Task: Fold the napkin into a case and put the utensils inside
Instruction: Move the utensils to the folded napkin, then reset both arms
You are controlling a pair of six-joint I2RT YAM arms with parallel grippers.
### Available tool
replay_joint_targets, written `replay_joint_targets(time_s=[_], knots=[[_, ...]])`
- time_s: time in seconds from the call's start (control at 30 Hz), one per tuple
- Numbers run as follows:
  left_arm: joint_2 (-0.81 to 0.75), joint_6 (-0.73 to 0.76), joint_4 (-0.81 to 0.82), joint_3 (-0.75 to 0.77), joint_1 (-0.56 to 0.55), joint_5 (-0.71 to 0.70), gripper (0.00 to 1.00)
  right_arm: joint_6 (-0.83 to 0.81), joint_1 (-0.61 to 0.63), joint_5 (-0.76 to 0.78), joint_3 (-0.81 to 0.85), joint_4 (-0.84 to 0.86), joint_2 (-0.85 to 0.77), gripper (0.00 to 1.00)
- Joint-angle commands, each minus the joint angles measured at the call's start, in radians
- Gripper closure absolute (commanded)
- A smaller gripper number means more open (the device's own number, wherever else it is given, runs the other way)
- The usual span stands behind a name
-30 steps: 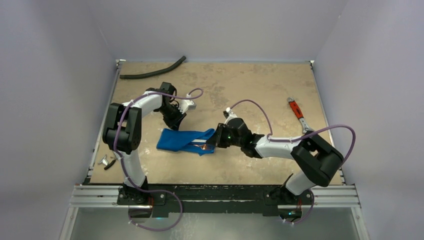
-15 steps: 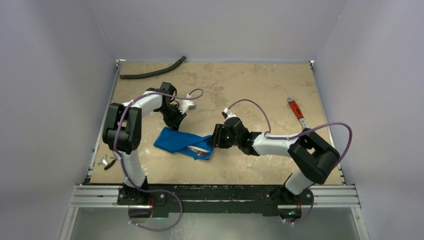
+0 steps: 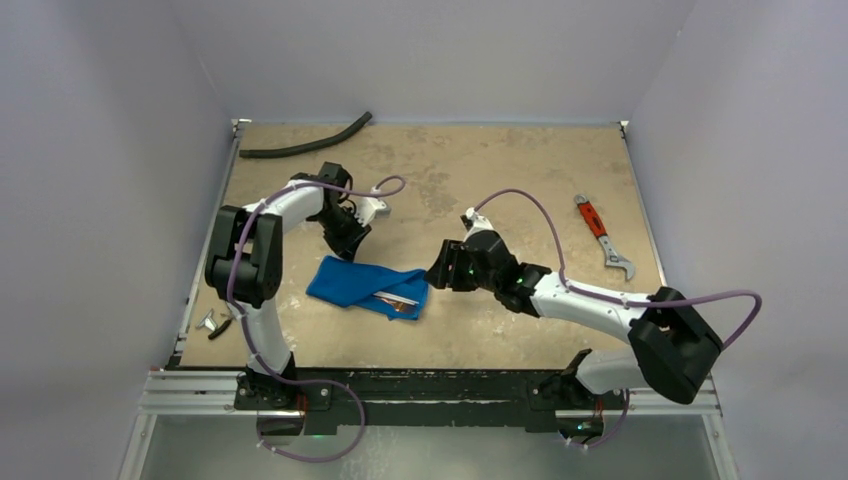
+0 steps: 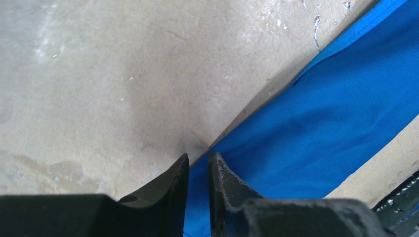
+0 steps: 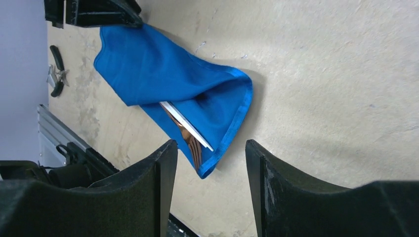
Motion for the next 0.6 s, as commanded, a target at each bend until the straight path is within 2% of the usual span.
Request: replay_joint_targets(time_s=[0.0,0.03,0.1,0.27,0.33,0.4,0.47,0.53,0.57], knots=[[-0.029,-0.051,-0.062,0.101,0.016,-0.036,0.76,-0.053,-0.033,0.039,0.033,-0.067,-0.041,0.41],[-0.039,-0.062,-0.071,0.127,0.017,-0.040,0.71,-0.059,-0.040,0.039,0.032,-0.069,-0.049,0.39],[-0.064,-0.087,-0.090,0.179,0.017,-0.049,0.53,-0.077,-0.058,0.041,0.037,-0.080,-0.059,0.36],[-0.132,-0.183,-0.061,0.284,0.065,-0.062,0.30,-0.169,-0.121,0.102,0.097,-0.156,-0.089,0.25],[-0.172,-0.229,-0.008,0.284,0.117,-0.054,0.27,-0.210,-0.174,0.137,0.115,-0.177,-0.104,0.18],[-0.228,-0.278,0.076,0.243,0.184,-0.021,0.26,-0.243,-0.238,0.206,0.122,-0.198,-0.123,0.11],[-0.304,-0.327,0.196,0.127,0.254,0.019,0.20,-0.261,-0.315,0.322,0.128,-0.207,-0.134,0.07],[-0.369,-0.351,0.292,0.010,0.294,0.049,0.13,-0.263,-0.367,0.501,0.116,-0.188,-0.134,0.03],[-0.395,-0.351,0.333,-0.054,0.297,0.040,0.11,-0.296,-0.378,0.578,0.090,-0.124,-0.132,0.01]])
